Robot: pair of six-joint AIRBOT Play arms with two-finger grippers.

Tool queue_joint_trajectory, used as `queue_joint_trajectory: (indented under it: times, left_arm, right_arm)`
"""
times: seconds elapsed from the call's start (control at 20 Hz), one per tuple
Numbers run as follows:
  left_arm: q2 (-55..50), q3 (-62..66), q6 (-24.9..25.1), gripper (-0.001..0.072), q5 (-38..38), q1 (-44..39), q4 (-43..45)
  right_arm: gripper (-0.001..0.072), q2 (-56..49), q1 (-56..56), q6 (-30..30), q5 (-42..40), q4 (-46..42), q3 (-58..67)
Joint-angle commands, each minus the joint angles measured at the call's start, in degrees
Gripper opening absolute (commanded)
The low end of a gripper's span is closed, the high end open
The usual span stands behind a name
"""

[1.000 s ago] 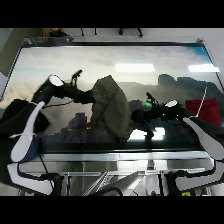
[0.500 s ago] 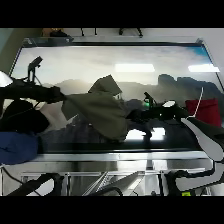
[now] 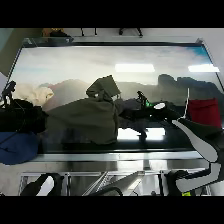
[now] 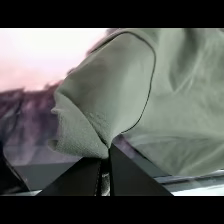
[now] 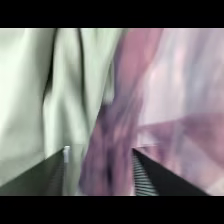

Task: Fold the shirts.

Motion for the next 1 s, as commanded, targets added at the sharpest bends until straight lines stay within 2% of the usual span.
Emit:
queue_joint_trajectory:
  times: [0.0, 0.15, 0.3, 0.4, 0.45, 0.6, 0.75, 0.85, 0.95]
  left_arm:
    - [1.07, -4.50, 0.37, 0.0015, 1.70, 2.62, 0.31]
    - [-0.76, -4.52, 0.37, 0.0015, 1.84, 3.45, 0.20]
    - [-2.86, -4.55, 0.48, 0.0015, 2.45, 3.45, 0.17]
    - [-4.11, -4.31, 0.55, 0.0015, 3.54, 3.45, 0.13]
    - [-4.83, -3.54, 0.52, 0.0015, 3.69, 3.45, -0.39]
    - [-4.90, 2.97, 1.66, 0.0015, 2.21, 3.45, -9.07]
    - [0.63, 15.19, 1.84, 0.0015, 4.98, 3.48, -19.89]
    - [4.66, 26.80, 1.81, 0.0015, 8.37, 3.45, -22.80]
    - [8.33, 38.49, 1.40, 0.0015, 13.60, 3.48, -22.05]
  right_arm:
    - [0.0431, -2.51, 0.50, -8.37, -6.08, 10.34, 2.38]
    - [0.0430, -8.20, 0.52, -8.26, -5.27, 10.45, 9.07]
    - [0.0420, -13.16, 0.55, -8.15, -1.31, 14.45, 13.42]
    - [0.0089, -14.67, 0.61, -9.40, 2.84, 17.33, 14.16]
    - [0.0016, -14.53, 0.50, -10.34, 5.60, 18.08, 14.23]
    - [0.0015, -8.81, -2.12, -10.43, 14.05, 17.88, 16.00]
    - [0.0015, 4.63, -8.35, -6.71, 20.85, 17.81, 22.53]
    - [0.0015, 15.17, -13.29, -5.68, 21.44, 16.61, 30.71]
    - [0.0015, 23.71, -18.93, -3.96, 19.58, 9.94, 41.72]
